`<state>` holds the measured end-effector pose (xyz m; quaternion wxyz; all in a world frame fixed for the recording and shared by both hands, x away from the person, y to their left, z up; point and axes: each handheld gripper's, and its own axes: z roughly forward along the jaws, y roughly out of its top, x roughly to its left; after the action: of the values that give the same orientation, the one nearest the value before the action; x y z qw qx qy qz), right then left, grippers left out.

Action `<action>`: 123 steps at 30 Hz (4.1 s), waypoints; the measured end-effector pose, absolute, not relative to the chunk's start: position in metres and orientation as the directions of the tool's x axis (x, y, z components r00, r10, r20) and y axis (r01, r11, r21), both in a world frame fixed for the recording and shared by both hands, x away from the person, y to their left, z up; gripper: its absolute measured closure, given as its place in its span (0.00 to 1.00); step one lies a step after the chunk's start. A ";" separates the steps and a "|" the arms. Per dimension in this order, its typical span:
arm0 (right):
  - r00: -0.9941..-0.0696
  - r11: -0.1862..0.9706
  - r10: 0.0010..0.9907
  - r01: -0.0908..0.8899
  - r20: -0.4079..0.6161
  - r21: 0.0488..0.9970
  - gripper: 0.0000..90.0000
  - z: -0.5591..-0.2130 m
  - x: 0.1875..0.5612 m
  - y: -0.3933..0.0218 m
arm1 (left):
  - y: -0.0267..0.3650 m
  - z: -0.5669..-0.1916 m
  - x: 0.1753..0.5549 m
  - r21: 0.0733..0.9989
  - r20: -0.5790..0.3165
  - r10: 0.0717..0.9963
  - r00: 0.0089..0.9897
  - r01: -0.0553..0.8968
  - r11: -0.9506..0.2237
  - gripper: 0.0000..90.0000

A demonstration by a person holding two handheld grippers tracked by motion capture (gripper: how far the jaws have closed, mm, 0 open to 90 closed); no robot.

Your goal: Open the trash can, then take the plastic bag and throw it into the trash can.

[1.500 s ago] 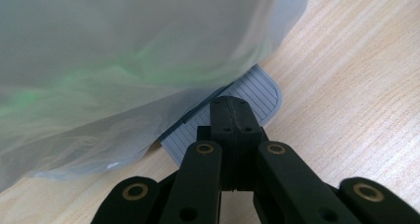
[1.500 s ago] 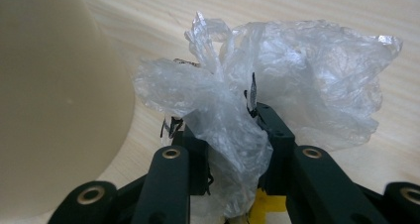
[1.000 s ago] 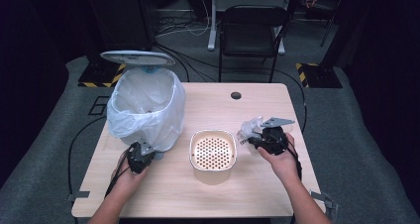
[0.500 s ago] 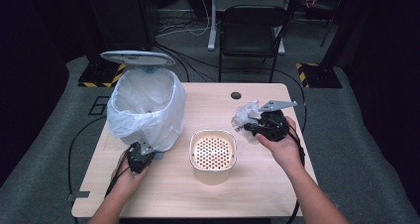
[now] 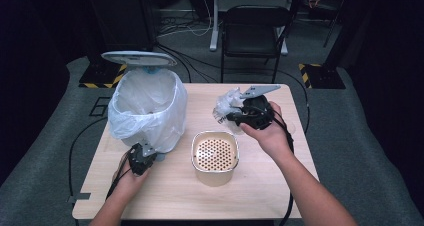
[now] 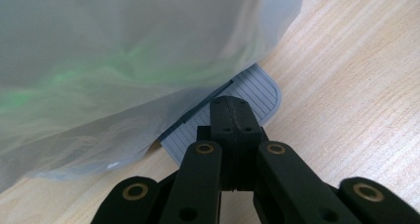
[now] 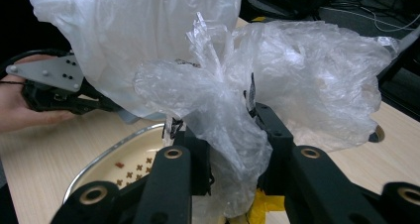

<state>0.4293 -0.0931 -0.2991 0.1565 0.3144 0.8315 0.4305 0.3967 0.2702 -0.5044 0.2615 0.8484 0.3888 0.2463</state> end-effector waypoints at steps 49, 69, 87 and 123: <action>-0.898 0.508 0.439 0.260 0.012 0.821 0.80 -0.259 0.466 0.079 | 0.269 -0.503 0.396 0.626 0.211 0.791 0.574 0.543 -0.560 1.00; -0.880 0.504 0.474 0.257 -0.016 0.825 0.79 -0.270 0.492 0.127 | 0.270 -0.505 0.396 0.645 0.215 0.794 0.569 0.528 -0.552 1.00; -0.833 0.494 0.552 0.285 -0.043 0.821 0.60 -0.284 0.509 0.138 | 0.253 -0.508 0.399 0.674 0.195 0.784 0.590 0.501 -0.544 1.00; -0.781 0.415 0.624 0.285 -0.042 0.864 0.45 -0.267 0.461 0.019 | 0.253 -0.508 0.399 0.677 0.192 0.788 0.585 0.503 -0.538 1.00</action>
<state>0.4610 0.0190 -0.2674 0.1823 0.2766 0.8211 0.4649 0.3990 0.2529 -0.5084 0.2900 0.8418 0.3832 0.2459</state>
